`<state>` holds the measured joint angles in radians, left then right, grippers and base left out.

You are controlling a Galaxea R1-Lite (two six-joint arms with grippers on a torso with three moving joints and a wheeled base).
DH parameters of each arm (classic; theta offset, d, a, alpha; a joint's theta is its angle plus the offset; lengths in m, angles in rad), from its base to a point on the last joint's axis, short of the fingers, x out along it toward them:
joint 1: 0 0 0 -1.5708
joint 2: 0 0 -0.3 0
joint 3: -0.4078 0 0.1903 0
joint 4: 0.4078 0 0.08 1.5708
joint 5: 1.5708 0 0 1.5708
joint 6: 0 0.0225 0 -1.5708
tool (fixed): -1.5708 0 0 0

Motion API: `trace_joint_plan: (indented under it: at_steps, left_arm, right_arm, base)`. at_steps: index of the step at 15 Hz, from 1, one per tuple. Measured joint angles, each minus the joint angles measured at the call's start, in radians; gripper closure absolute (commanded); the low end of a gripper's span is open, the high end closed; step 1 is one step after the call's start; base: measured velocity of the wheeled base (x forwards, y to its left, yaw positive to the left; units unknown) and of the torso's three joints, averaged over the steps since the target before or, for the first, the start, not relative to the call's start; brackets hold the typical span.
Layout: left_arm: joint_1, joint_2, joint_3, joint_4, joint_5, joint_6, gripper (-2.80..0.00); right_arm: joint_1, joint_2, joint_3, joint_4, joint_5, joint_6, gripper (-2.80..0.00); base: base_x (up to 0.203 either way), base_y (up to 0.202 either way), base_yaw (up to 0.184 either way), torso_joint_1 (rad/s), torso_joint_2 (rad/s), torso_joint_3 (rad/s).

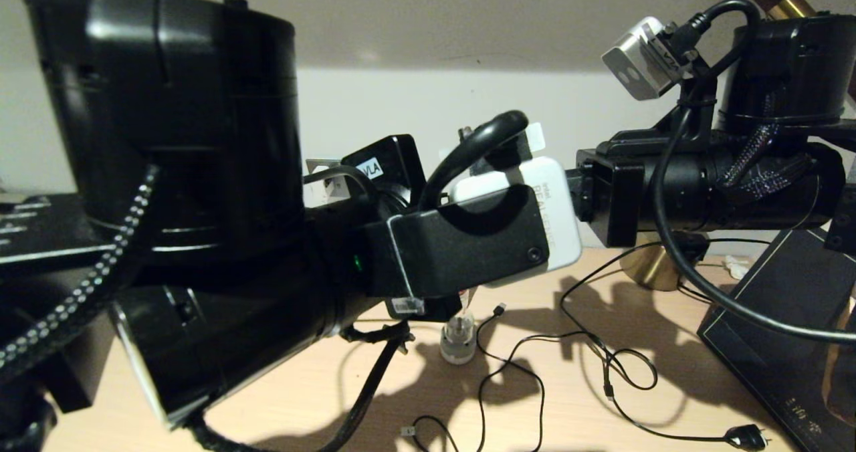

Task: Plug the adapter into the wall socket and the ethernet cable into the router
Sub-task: Hand it to the other hand

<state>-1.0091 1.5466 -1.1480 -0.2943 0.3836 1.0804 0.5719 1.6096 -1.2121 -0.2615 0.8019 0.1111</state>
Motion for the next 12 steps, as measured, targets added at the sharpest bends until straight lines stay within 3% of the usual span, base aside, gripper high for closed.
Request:
trace_joint_plan:
  at_steps: [8,12]
  left_arm:
    - [0.002,-0.007,0.007,-0.002,-0.028,0.0,-2.8]
    - [0.029,-0.097,0.091,0.012,-0.026,0.0,-2.8]
  right_arm:
    - [0.0,-0.006,0.006,0.004,-0.009,0.006,0.0]
    - [-0.008,-0.031,0.045,0.006,-0.082,0.067,0.0]
  base:
    - [0.0,0.0,0.0,0.0,0.0,0.0]
    - [0.0,0.0,0.0,0.0,0.0,0.0]
